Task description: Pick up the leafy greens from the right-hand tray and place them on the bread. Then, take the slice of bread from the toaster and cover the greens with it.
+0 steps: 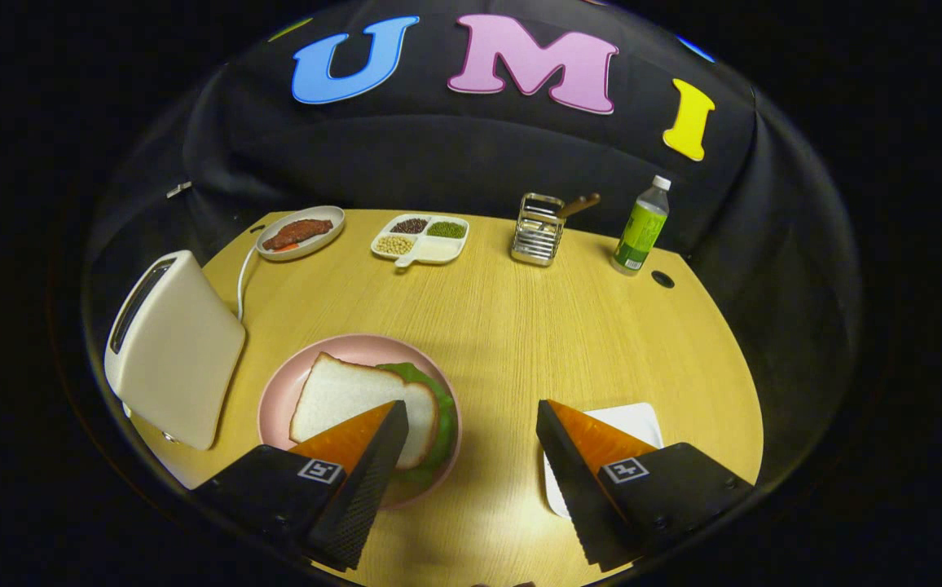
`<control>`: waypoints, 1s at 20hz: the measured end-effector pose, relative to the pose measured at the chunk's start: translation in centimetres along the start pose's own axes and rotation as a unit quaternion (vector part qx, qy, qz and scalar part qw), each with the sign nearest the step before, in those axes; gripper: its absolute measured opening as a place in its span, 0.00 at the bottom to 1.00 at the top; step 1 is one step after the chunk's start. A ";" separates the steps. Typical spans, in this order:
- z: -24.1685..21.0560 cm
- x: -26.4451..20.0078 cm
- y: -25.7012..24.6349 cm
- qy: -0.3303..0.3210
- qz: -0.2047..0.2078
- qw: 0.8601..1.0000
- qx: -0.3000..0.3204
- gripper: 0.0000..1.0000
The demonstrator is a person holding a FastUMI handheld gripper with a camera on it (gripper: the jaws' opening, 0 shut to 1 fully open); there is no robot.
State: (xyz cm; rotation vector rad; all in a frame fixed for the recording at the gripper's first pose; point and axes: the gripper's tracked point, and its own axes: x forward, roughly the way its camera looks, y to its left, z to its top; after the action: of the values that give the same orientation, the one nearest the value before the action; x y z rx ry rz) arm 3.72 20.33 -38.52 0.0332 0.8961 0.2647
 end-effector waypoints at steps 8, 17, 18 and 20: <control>9.9 -9.8 0.2 -0.128 0.041 0.991 -0.010 0.99; 16.7 -20.4 -1.2 -0.237 0.050 0.970 0.015 0.99; 17.0 -21.3 -1.7 -0.246 0.044 0.968 0.015 0.99; 17.6 -23.4 -2.9 -0.269 0.031 0.963 0.009 0.98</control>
State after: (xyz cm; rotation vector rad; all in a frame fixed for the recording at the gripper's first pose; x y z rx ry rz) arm 4.02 13.26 -9.96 0.1434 0.3568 0.2882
